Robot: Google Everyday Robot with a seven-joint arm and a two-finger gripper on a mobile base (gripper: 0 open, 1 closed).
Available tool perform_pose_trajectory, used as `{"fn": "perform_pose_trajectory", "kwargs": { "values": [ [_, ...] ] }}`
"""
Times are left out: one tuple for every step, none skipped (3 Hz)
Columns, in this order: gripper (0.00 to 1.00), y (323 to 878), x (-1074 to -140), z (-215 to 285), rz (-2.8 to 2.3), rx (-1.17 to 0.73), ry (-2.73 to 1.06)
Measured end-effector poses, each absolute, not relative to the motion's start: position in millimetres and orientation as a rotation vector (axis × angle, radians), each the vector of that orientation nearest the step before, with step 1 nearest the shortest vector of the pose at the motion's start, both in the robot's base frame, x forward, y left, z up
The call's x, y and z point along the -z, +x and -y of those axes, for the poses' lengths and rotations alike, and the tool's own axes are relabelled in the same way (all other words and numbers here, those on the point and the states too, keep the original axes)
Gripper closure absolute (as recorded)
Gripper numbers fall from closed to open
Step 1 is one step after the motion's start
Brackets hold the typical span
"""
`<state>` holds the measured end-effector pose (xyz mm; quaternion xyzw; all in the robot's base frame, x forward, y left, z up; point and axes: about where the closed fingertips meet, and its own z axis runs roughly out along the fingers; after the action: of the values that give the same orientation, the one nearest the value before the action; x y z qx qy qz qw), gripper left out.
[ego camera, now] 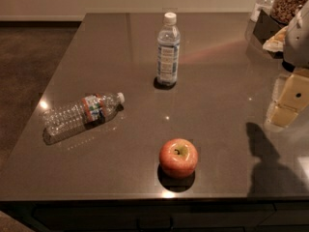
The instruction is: Move blue plastic bottle near apple
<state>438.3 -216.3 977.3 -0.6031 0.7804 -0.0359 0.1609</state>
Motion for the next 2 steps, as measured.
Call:
{"fn": "perform_pose_trajectory", "kwargs": {
  "values": [
    [0.0,440,-979,216,-2.226,0.108,-1.713],
    [0.0,474,-980,199,-2.203,0.097,-1.64]
  ]
}}
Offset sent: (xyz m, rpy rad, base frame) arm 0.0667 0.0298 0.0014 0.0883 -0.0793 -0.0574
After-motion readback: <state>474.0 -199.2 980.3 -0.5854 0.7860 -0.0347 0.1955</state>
